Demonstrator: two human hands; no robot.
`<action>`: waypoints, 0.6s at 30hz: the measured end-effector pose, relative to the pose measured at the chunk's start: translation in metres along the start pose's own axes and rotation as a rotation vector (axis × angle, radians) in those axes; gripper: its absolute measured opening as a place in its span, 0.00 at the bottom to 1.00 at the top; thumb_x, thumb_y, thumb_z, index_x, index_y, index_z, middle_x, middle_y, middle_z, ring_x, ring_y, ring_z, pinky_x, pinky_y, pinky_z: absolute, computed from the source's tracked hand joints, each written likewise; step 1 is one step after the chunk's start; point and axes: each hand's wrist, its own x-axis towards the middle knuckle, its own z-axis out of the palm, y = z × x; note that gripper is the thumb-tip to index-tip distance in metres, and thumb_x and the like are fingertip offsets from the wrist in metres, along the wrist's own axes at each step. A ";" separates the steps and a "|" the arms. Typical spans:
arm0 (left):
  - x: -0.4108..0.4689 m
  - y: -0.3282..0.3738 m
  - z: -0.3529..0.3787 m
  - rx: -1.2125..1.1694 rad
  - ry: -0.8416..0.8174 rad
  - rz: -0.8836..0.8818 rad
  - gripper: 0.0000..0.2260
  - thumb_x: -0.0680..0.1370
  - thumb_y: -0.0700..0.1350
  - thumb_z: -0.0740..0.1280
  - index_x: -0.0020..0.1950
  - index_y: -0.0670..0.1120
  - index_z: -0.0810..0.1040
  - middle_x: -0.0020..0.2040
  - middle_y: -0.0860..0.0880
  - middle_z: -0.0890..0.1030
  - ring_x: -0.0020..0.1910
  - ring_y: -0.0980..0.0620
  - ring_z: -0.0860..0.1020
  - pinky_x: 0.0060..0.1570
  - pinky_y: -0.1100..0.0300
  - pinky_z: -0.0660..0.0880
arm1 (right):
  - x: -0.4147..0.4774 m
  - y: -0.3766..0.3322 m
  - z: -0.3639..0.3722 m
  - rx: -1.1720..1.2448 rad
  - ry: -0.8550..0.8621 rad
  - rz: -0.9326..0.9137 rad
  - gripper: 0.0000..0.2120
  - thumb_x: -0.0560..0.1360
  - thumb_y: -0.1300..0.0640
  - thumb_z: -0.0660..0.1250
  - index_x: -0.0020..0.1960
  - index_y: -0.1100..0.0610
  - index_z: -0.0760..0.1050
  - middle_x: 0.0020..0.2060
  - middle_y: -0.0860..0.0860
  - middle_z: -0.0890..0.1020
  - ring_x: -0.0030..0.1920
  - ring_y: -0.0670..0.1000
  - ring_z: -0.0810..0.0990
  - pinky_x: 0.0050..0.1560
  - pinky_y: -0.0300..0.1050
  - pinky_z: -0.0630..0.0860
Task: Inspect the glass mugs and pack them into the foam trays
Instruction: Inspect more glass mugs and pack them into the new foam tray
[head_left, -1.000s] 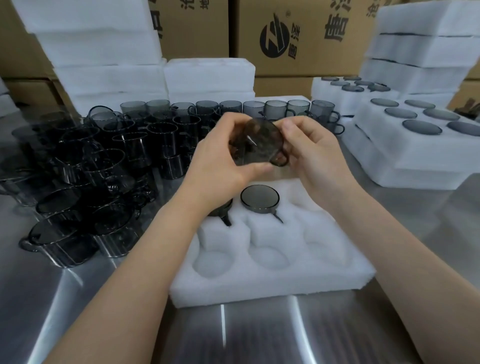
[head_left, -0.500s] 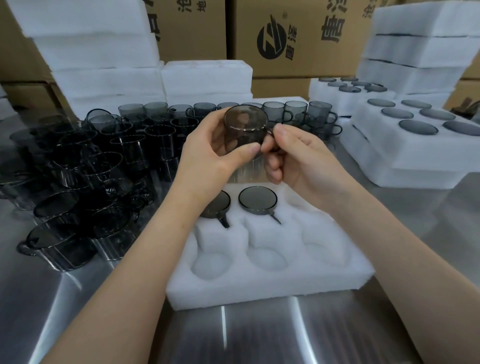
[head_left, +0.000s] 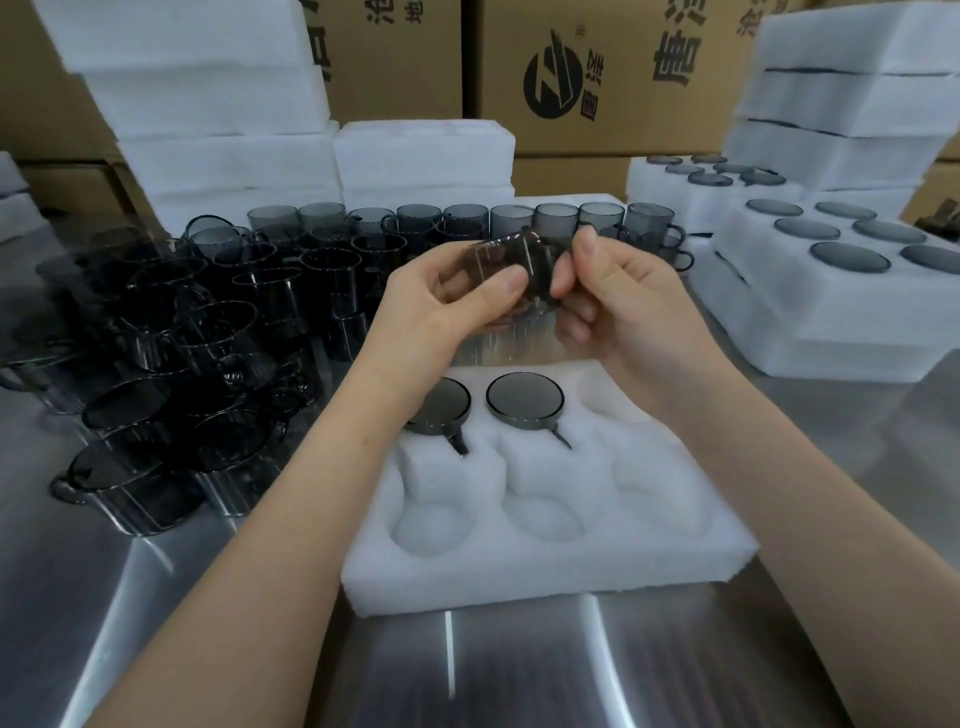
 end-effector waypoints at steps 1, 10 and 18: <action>-0.001 0.000 0.001 0.029 -0.004 0.029 0.16 0.72 0.43 0.71 0.58 0.42 0.78 0.52 0.46 0.83 0.54 0.50 0.82 0.56 0.55 0.79 | 0.000 0.000 -0.001 0.019 -0.001 0.044 0.20 0.79 0.46 0.60 0.30 0.50 0.77 0.24 0.46 0.66 0.27 0.48 0.66 0.34 0.40 0.64; -0.002 0.001 0.000 0.005 -0.006 0.098 0.14 0.74 0.43 0.68 0.59 0.46 0.76 0.53 0.52 0.82 0.56 0.56 0.80 0.56 0.60 0.76 | 0.002 0.003 -0.001 0.100 0.116 0.062 0.12 0.76 0.45 0.65 0.38 0.49 0.80 0.28 0.49 0.73 0.27 0.48 0.70 0.33 0.43 0.70; -0.005 0.004 0.004 0.102 -0.053 0.057 0.26 0.74 0.46 0.67 0.72 0.48 0.67 0.67 0.52 0.75 0.64 0.58 0.76 0.64 0.59 0.74 | 0.000 0.002 0.004 0.260 -0.151 0.214 0.25 0.79 0.44 0.60 0.70 0.58 0.68 0.59 0.64 0.80 0.52 0.63 0.82 0.48 0.51 0.80</action>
